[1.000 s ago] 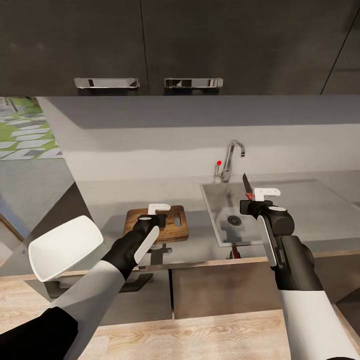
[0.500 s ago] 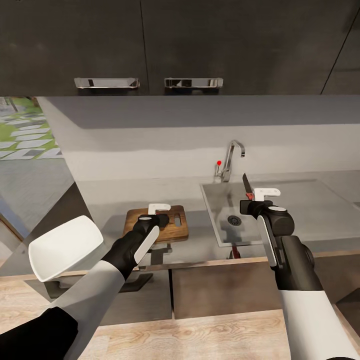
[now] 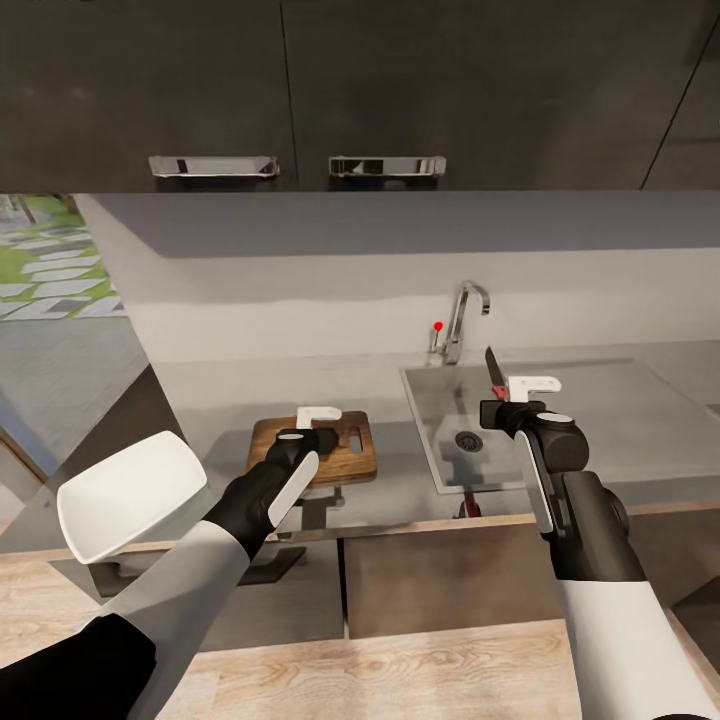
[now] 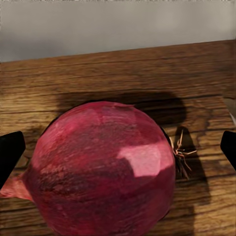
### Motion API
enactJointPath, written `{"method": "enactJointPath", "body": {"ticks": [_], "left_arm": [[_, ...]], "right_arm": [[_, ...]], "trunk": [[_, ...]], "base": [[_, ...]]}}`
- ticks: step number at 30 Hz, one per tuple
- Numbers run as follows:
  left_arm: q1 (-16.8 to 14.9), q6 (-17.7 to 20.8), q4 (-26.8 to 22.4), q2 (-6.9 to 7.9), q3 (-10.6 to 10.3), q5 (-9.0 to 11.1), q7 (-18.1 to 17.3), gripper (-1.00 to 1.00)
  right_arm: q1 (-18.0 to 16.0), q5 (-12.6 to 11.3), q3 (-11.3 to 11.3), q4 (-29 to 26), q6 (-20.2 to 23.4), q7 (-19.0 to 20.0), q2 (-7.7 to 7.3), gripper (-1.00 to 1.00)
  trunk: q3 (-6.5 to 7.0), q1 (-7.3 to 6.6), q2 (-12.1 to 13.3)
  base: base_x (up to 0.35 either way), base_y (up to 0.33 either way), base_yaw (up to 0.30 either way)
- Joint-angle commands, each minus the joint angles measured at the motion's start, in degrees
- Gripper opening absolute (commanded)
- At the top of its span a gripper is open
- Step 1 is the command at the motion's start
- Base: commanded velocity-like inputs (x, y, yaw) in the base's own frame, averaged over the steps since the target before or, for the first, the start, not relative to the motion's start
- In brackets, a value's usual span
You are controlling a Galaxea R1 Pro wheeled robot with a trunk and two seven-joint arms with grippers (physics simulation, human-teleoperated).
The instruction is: In the kitchen, take the Vidalia onion out of the sink, dice it on the chopping board with the paring knife, put the diced onion into the bowl on the countertop, then place both the paring knife and the chopping board into the sink.
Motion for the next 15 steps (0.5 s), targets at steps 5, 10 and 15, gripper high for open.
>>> {"method": "enactJointPath", "body": {"ticks": [5,10,15], "left_arm": [[-0.1,0.1,-0.1,0.04,-0.1,0.6,0.6,1.0],[-0.1,0.1,-0.1,0.04,-0.1,0.6,0.6,1.0],[-0.1,0.1,-0.1,0.04,-0.1,0.6,0.6,1.0]], "right_arm": [[-0.1,0.0,0.0,-0.1,0.3,-0.1,-0.02,-1.0],[-0.1,0.0,0.0,-0.1,0.3,-0.1,-0.02,-1.0],[-0.1,0.0,0.0,-0.1,0.3,-0.1,-0.02,-1.0]], "trunk": [[0.3,0.01,-0.1],[0.75,0.01,-0.1],[1.21,0.01,-0.1]], "base": [[0.0,0.0,0.0],[0.0,0.0,0.0],[0.0,0.0,0.0]]}}
